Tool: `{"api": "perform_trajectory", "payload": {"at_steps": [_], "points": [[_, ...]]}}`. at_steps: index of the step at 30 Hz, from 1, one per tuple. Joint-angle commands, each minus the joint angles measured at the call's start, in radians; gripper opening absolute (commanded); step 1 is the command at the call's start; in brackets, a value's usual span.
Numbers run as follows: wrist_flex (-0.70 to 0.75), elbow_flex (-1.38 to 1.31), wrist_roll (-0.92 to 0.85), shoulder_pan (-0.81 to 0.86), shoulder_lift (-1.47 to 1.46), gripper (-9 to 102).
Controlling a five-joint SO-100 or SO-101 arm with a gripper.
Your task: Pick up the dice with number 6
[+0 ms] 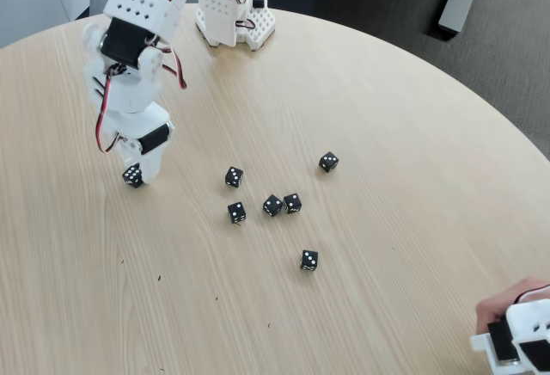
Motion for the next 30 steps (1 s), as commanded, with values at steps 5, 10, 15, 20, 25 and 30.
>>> {"api": "perform_trajectory", "payload": {"at_steps": [5, 10, 15, 20, 25, 30], "points": [[-0.008, -0.012, -0.040, -0.003, 0.011, 8], [-0.008, -0.014, -0.008, 0.008, 0.011, 4], [-0.008, -0.014, 0.005, 0.015, 0.011, 0], [0.002, -0.014, 0.015, 0.000, 0.028, 0], [0.011, -0.012, 0.032, -0.002, 0.103, 0], [0.012, -0.012, -0.003, -0.005, 0.310, 0]]}}
